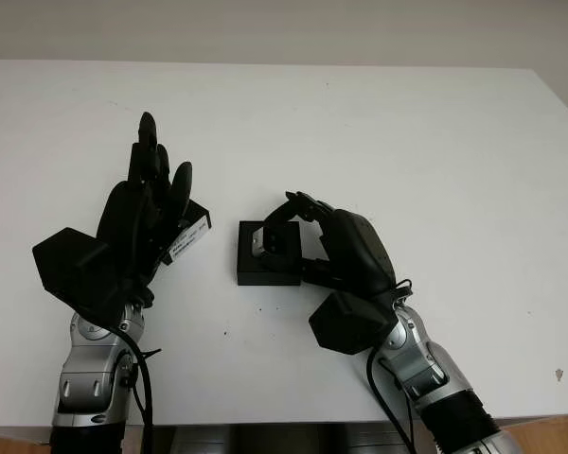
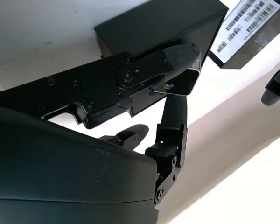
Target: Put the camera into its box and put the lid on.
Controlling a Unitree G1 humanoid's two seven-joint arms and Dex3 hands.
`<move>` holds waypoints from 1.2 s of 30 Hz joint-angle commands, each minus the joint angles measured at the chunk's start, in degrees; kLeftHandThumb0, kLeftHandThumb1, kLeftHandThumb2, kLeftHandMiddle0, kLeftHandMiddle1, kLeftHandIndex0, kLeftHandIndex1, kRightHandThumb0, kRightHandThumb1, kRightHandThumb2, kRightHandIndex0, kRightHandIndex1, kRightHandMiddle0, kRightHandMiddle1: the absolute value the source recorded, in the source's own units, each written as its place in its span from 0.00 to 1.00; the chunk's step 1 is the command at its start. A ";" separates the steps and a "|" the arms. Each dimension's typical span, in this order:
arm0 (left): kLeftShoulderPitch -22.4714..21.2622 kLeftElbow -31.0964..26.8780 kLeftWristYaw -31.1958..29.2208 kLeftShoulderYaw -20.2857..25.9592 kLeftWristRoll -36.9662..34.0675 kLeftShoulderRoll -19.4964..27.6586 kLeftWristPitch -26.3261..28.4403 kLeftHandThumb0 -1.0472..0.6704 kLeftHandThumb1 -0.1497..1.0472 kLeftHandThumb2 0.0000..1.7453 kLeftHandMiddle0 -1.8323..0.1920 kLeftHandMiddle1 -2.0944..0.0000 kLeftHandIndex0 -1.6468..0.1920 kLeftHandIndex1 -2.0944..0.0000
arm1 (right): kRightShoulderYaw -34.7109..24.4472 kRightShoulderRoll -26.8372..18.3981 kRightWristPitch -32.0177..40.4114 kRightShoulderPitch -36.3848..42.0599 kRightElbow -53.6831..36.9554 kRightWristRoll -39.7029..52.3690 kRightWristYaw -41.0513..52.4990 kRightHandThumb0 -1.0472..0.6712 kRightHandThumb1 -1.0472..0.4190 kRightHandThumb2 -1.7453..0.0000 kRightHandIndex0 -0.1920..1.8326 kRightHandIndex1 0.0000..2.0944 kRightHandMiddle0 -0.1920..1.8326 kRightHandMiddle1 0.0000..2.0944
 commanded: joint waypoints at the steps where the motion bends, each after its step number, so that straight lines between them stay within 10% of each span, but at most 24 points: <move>1: 0.57 -1.04 -0.02 -0.02 0.28 0.23 -0.16 0.18 1.00 0.27 1.00 1.00 1.00 1.00 | 0.86 -1.10 -0.38 0.03 1.34 -1.54 -1.03 0.35 0.07 0.96 0.35 0.10 0.35 0.62; 19: -0.03 -0.36 -0.22 -0.14 0.01 0.02 -0.14 0.18 1.00 0.28 1.00 1.00 1.00 1.00 | -1.06 2.02 -4.15 -0.70 4.06 8.15 -2.04 0.38 0.04 0.97 0.24 0.34 0.29 0.77; 36: -0.27 0.23 -0.21 -0.49 0.35 -0.06 -0.21 0.17 1.00 0.28 1.00 1.00 1.00 1.00 | -5.29 4.03 -0.80 -0.79 -2.32 15.99 5.58 0.37 0.04 0.97 0.23 0.32 0.30 0.74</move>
